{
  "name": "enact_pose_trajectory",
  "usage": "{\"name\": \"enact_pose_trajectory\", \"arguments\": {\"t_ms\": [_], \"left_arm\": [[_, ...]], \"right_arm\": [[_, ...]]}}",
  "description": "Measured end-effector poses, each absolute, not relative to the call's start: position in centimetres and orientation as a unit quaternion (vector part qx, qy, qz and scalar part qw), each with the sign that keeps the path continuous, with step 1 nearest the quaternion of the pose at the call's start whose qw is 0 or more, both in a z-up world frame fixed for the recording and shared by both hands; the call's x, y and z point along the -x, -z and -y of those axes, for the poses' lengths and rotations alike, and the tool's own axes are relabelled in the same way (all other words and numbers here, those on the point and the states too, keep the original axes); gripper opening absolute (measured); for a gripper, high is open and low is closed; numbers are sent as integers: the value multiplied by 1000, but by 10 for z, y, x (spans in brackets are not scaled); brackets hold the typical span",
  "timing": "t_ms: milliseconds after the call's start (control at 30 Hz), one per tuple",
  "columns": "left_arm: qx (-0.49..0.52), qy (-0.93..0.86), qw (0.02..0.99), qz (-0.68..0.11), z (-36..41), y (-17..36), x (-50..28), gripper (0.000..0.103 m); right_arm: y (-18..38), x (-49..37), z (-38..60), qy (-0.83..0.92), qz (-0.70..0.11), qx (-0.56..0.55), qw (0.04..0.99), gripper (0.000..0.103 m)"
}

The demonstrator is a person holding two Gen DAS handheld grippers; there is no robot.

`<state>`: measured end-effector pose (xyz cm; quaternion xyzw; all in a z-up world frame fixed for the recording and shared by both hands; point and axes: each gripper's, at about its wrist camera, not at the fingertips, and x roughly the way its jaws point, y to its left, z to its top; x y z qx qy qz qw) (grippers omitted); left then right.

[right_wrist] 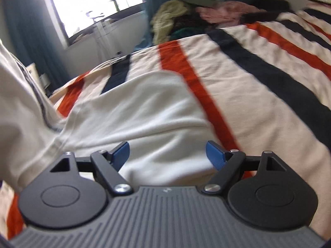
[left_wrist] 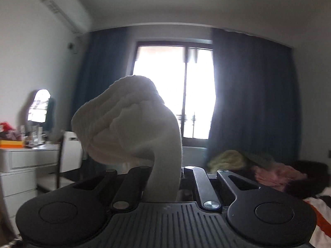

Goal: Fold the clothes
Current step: 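Fold the lifted waistband over the pants and open the left tool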

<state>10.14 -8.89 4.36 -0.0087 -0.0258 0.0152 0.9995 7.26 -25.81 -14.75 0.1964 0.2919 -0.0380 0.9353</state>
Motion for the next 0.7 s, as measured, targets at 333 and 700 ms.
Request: {"name": "enact_pose_trajectory", "arguments": {"t_ms": [333, 700], "left_arm": [[-81, 141, 967, -194, 217, 120, -136, 14], [-127, 215, 936, -247, 167, 126, -133, 91]], "right_arm": [[161, -56, 340, 145, -297, -350, 877, 83], [163, -49, 353, 139, -274, -403, 862, 83]]}}
